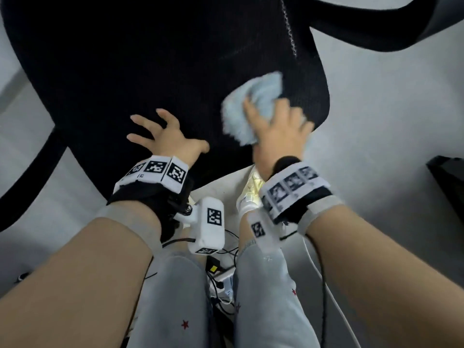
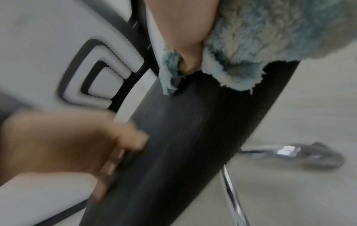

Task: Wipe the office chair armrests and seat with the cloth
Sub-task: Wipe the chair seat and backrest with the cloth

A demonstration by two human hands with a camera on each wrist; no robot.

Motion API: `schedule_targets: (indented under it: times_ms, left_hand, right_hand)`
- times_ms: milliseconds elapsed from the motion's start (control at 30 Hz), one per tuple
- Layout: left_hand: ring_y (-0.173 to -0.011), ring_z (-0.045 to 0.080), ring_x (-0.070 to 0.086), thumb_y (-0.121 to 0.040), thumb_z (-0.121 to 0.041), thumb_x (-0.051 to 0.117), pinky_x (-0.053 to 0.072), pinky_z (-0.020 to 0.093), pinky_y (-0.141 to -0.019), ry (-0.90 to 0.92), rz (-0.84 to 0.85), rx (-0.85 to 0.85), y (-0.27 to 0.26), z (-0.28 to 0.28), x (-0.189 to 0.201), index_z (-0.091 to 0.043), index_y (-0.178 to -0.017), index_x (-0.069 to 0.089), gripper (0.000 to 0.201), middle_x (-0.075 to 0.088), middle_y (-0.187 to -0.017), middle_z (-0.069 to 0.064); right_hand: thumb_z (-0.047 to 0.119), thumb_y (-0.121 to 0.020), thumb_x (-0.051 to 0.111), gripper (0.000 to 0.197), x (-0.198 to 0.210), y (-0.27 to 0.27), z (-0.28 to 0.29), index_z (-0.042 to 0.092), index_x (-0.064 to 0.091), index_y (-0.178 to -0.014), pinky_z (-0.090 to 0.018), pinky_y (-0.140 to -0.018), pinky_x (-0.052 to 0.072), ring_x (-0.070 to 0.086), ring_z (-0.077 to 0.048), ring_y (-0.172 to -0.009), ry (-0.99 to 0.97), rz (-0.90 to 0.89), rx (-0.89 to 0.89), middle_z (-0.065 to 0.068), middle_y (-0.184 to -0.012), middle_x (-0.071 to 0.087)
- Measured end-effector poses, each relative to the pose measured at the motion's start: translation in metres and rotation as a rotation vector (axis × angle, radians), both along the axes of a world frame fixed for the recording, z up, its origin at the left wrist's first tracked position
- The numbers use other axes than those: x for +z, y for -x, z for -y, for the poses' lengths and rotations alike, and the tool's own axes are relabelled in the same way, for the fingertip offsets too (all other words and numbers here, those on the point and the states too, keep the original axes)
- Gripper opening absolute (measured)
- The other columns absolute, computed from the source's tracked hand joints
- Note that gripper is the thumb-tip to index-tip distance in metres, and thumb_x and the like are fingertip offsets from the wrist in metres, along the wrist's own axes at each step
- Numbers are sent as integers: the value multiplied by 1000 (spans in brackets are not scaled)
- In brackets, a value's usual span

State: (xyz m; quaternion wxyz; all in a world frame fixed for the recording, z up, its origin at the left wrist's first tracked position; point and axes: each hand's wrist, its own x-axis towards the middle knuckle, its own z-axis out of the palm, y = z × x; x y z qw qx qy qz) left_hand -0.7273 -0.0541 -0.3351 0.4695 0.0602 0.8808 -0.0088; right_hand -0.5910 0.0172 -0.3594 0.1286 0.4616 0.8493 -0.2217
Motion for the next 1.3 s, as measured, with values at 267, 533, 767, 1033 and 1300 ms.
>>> schedule_targets:
  times_ms: [267, 533, 767, 1033, 1300]
  left_hand:
    - [-136, 50, -19, -52, -65, 73, -5, 66, -108, 129, 22, 10, -7, -28, -4, -7, -141, -20, 141, -32, -147, 25]
    - [-137, 50, -15, -50, -56, 79, -2, 66, -107, 200, -89, 6, -23, -41, -15, -5, -141, -21, 144, -28, -148, 26]
    - [-137, 52, -10, -46, -62, 77, 0, 66, -107, 246, -90, -53, -17, -40, -16, -3, -140, -22, 149, -26, -148, 28]
    - [-138, 46, -16, -70, -59, 64, -3, 61, -110, 228, -55, 46, -20, -46, -13, -10, -141, -26, 124, -31, -149, 22]
    - [-136, 37, -30, -51, -48, 82, -2, 64, -108, 23, -68, 29, 33, -12, -3, -27, -142, -23, 140, -39, -147, 12]
  right_hand:
    - [3, -78, 51, 77, -5, -32, -35, 46, 29, -138, -41, -89, 20, 32, -31, -112, 17, -109, -94, -14, -130, 39]
    - [9, -77, 49, 72, -8, -18, -23, 42, 30, -138, -44, -88, 24, 32, -30, -109, 24, -75, -142, -13, -130, 38]
    - [13, -84, 47, 67, -9, -25, -84, 44, 25, -140, -46, -96, 26, 34, -33, -119, -16, -31, -151, -13, -134, 36]
    - [23, -75, 56, 70, 0, 13, -27, 37, 31, -139, -49, -91, 32, 33, -33, -110, -28, 26, 192, -13, -128, 31]
    - [6, -84, 43, 72, 5, 29, -94, 44, 22, -141, -49, -102, 22, 28, -36, -125, -46, 47, 6, -15, -140, 29]
